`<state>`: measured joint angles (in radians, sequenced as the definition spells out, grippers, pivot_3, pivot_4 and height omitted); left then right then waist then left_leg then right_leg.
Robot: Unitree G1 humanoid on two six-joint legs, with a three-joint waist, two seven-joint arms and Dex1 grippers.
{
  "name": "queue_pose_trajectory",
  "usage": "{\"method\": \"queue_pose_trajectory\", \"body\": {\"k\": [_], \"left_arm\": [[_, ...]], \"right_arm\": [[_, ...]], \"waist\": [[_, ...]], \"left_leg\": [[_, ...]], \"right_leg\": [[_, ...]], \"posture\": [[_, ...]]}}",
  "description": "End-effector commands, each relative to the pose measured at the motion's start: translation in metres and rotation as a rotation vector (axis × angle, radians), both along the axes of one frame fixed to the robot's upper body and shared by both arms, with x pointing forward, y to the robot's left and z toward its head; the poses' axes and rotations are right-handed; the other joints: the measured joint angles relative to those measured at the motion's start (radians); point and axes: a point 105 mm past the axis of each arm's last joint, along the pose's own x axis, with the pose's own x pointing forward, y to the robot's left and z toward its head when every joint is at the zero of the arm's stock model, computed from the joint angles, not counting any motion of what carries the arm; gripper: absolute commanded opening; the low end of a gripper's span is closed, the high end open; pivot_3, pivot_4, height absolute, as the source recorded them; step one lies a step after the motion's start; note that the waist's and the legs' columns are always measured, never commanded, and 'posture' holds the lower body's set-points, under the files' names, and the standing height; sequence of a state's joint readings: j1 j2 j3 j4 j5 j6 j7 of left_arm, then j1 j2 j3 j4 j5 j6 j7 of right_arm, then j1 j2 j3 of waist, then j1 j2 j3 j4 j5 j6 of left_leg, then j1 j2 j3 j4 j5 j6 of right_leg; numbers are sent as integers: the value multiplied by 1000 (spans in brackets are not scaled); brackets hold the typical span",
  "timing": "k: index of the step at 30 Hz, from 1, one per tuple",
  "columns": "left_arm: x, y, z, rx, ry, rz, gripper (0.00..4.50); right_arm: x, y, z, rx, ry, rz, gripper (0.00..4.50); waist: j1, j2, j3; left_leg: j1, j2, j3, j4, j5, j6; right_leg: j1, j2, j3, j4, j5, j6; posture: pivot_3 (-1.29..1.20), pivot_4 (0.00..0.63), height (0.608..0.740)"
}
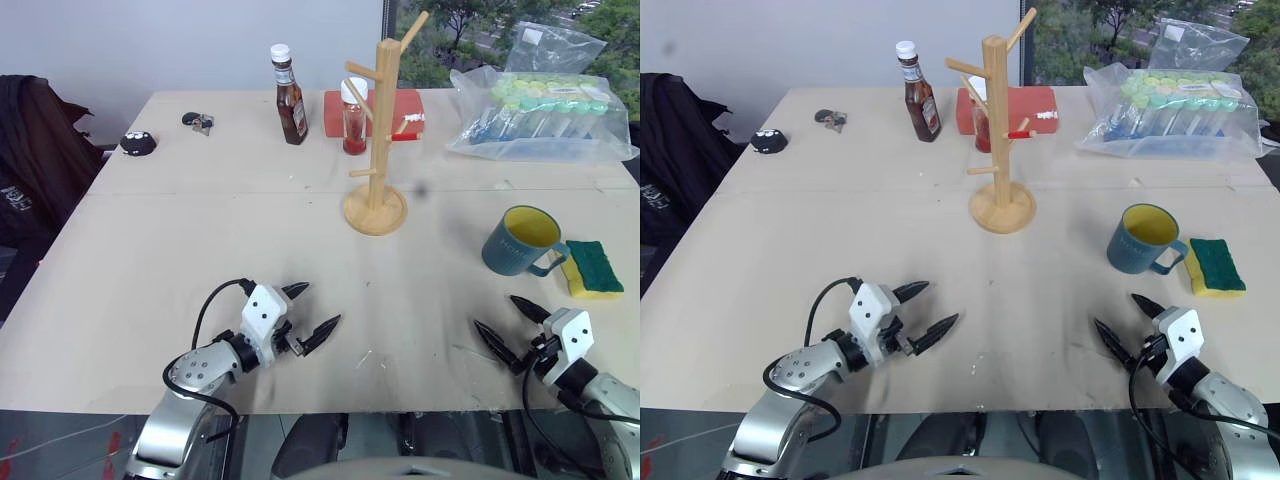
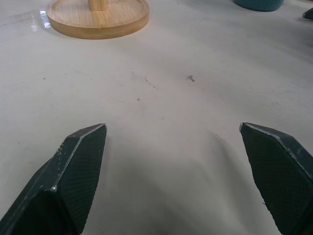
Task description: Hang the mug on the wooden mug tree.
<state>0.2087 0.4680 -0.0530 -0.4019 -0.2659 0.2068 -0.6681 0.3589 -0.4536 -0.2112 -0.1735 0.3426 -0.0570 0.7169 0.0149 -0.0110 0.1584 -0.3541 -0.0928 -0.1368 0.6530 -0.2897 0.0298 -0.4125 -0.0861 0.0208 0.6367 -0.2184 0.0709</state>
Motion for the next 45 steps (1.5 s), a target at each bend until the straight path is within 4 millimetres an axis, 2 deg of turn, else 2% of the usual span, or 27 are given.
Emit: {"method": "queue_pose_trajectory", "body": {"k": [1, 17, 21, 23, 28, 31, 36, 45], "left_arm": [[-1, -4, 5, -6, -29, -22, 4500], [1, -5, 6, -20, -32, -50, 4500], [2, -8, 9, -18, -43, -72, 4500], [2, -13, 14, -23, -58, -98, 4500], [3, -34, 41, -66, -94, -248, 4500], [0, -48, 62, -57, -116, -409, 4500], [-1, -63, 88, -32, -132, -564, 4500], [-8, -79, 106, -10, -153, -646, 4500]], "right_arm": [[-2, -7, 5, -18, -25, -15, 4450], [-5, -7, 3, -15, -25, -38, 4450], [-6, -11, 6, 17, -29, -113, 4450], [-6, -14, 10, 32, -45, -169, 4450], [-2, -31, 19, 22, -78, -366, 4450], [7, -40, 27, 14, -106, -489, 4450], [25, -45, 42, 44, -182, -636, 4450], [33, -50, 49, 41, -251, -786, 4450]], "waist": [[0, 0, 0], [0, 0, 0], [1, 0, 0], [1, 0, 0], [0, 0, 0], [-1, 0, 0], [-3, 1, 0], [-3, 1, 0]], "left_leg": [[0, 0, 0, 0, 0, 0], [0, 0, 0, 0, 0, 0], [0, 0, 0, 0, 0, 0], [0, 0, -1, 0, 0, 0], [-1, 0, -1, 0, 0, 0], [0, 0, -1, 0, 1, -1], [0, 0, 0, 0, 3, -5], [-2, 0, 0, -1, 3, -5]], "right_leg": [[0, 0, 0, 0, 0, 0], [0, 0, 0, 0, 0, 0], [0, 0, 0, 0, 0, 0], [0, 0, 0, 0, 0, 0], [0, 0, -1, 0, 0, 0], [-1, 1, -1, 1, 0, 0], [-1, 4, 1, 1, 0, 0], [-3, 5, 2, 1, 0, -1]], "posture": [[0, 150, 740], [0, 150, 740], [0, 150, 740], [0, 150, 740], [0, 150, 740], [0, 150, 740], [0, 150, 740], [0, 150, 740]]}}
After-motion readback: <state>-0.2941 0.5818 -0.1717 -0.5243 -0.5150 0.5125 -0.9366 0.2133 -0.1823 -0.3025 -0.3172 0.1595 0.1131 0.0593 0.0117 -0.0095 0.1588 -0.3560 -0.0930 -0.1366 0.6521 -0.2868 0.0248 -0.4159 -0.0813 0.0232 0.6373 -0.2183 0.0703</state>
